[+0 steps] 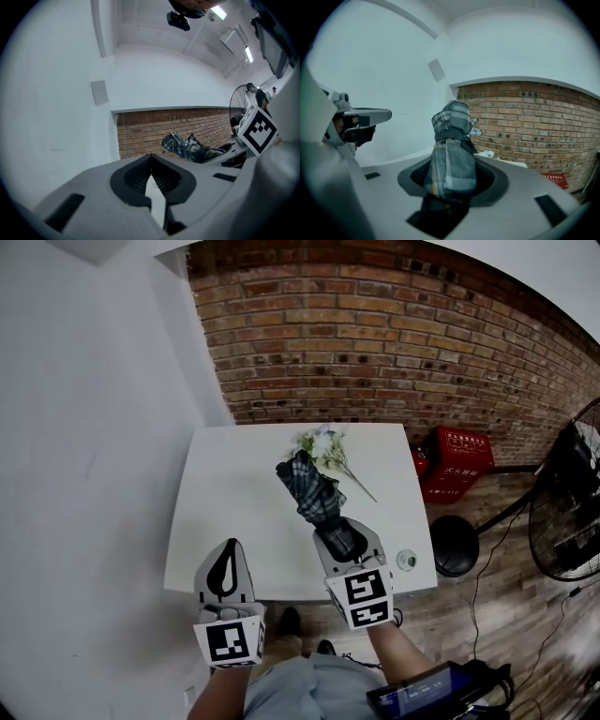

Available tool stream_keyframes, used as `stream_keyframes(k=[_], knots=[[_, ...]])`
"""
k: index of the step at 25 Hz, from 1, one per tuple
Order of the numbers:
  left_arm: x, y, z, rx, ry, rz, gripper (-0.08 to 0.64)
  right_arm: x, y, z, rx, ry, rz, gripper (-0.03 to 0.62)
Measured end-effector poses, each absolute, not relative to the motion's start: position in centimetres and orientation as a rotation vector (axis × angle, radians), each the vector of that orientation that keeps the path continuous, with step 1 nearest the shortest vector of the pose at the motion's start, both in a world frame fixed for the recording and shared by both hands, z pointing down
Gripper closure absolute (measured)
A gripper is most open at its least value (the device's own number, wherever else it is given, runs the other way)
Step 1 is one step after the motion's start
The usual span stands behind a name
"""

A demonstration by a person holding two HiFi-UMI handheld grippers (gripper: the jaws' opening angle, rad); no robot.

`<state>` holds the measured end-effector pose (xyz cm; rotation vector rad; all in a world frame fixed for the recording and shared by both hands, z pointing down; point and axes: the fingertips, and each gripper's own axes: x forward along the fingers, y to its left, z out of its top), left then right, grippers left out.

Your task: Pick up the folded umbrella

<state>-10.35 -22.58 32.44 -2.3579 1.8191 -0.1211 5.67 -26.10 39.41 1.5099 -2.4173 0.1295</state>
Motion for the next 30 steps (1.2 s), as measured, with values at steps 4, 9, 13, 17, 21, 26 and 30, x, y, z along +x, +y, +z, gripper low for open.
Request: stream_keyframes(k=[4,9,13,17,21,26,30], knots=[[-9.9,-21.5,31.6,-2.343,1.808,-0.101,0.552,6.1,-25.0,38.4,1.526,-2.435,0.102,0.4],[-9.0,-20.2,30.4,-2.332,1.792,-0.079,0.552,7.3,-23.7,37.2,1.558,-2.441,0.063,0.4],[-8.5,-19.2,29.8,-2.325,1.78,-0.066,0.552,7.9,-22.8,36.2,1.581,-2.453,0.03,0.4],[-8.1,-18.2,29.3,-2.32,1.765,-0.053,0.552,8.0,-21.4,35.1,1.591,-2.466,0.021,0.4],[-7.3,-17.1,28.5,-2.315,1.753,-0.044,0.552,8.5,-20.2,33.9,1.604,-2.482,0.002,0.4],[-7.1,-16.2,28.2,-2.312,1.744,-0.041,0.552,9.1,-19.4,33.3,1.629,-2.474,-0.016,0.399],[-7.0,-15.0,27.6,-2.298,1.761,-0.037,0.552,9.6,-18.4,32.1,1.639,-2.487,-0.042,0.399]])
